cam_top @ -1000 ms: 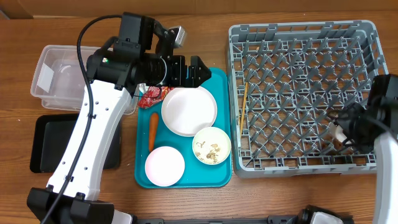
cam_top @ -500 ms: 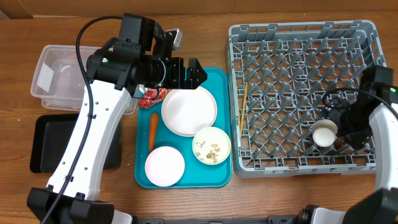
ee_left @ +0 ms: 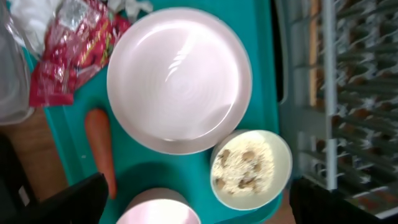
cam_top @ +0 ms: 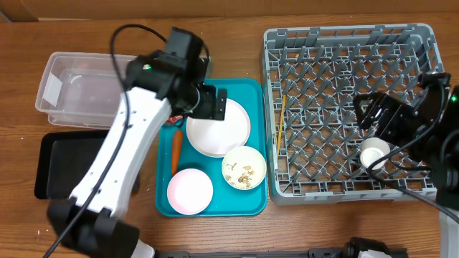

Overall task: Sort waste into correct bins and load items into the dishwasher
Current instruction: 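Grasp the white bowl of rice scraps with the left gripper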

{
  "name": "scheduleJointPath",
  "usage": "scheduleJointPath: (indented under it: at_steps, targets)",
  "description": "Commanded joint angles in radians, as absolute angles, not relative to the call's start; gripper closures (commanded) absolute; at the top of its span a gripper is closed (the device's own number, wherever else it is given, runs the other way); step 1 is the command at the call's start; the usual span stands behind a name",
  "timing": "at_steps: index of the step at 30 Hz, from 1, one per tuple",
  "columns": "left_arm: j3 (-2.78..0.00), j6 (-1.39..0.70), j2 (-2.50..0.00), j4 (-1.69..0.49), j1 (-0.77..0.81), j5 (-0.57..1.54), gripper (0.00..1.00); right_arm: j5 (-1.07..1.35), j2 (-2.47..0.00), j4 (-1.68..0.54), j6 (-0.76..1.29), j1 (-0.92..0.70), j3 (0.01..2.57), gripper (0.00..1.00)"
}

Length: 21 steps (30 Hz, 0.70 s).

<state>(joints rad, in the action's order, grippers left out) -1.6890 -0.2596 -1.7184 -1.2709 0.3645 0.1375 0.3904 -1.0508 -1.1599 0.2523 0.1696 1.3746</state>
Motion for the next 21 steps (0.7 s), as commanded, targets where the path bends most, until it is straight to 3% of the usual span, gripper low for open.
scheduleJointPath:
  at_steps: [1, 8, 11, 13, 21]
  targets:
    - [-1.642, -0.271, -1.797, -1.281, 0.383, 0.062, 0.07, 0.421, -1.072, -1.176, 0.235, 0.157, 1.385, 0.0]
    - [-1.606, -0.292, -1.891, -1.223, 0.38, 0.085, 0.09, 0.436, -1.115, -1.229, 0.227, 0.156, 1.385, 0.0]
    - [-1.606, -0.247, -1.895, -1.217, 0.387, 0.197, 0.23, 0.503, -1.135, -1.245, 0.166, 0.144, 1.383, 0.01]
    - [-1.606, -0.161, -1.895, -1.216, 0.41, 0.291, 0.24, 0.496, -1.149, -1.245, 0.162, 0.123, 1.38, 0.01]
    - [-1.532, -0.113, -1.897, -1.204, 0.558, 0.14, 0.25, 0.495, -1.192, -1.24, 0.163, 0.099, 1.38, 0.01]
